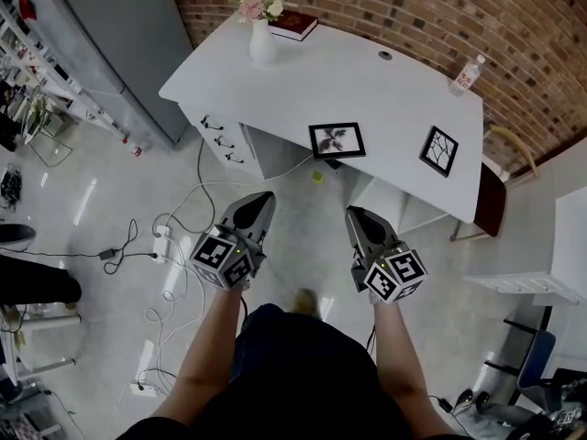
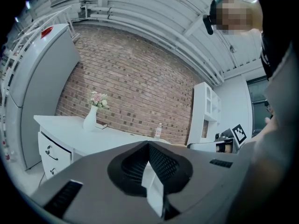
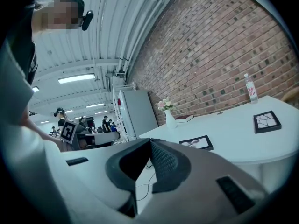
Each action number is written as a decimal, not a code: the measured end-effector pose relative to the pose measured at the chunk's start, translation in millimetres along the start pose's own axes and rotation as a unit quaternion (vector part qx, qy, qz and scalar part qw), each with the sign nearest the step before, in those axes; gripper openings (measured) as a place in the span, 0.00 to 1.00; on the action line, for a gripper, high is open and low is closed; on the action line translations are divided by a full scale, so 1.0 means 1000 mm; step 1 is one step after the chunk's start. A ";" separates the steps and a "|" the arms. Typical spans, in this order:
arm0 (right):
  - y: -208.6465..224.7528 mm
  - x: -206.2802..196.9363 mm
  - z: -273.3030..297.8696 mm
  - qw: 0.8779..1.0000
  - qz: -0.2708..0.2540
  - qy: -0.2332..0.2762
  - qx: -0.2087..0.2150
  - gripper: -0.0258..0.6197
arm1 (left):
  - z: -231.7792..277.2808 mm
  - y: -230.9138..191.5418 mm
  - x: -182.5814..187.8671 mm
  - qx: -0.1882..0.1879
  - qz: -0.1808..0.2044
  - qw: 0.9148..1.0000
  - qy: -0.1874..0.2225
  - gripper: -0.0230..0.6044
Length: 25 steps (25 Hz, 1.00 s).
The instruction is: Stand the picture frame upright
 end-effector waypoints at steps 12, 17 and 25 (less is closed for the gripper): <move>0.021 -0.005 0.004 1.000 0.022 0.000 -0.015 0.05 | 0.028 -0.002 -0.006 -0.008 0.000 1.000 -0.026 0.04; 0.029 -0.005 0.014 0.999 0.033 0.004 -0.028 0.05 | 0.044 -0.011 -0.003 -0.027 0.003 0.999 -0.038 0.04; 0.042 0.000 0.042 0.998 0.041 0.009 -0.051 0.05 | 0.076 -0.037 0.001 -0.046 0.004 0.997 -0.065 0.04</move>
Point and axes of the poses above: the fingertips, and each gripper's own axes: z forward along the fingers, y to its right, x out of its top, the point moved 3 cm from there along -z, backward along the fingers, and after that the axes turned 2 degrees about y, right-handed, at the moved point
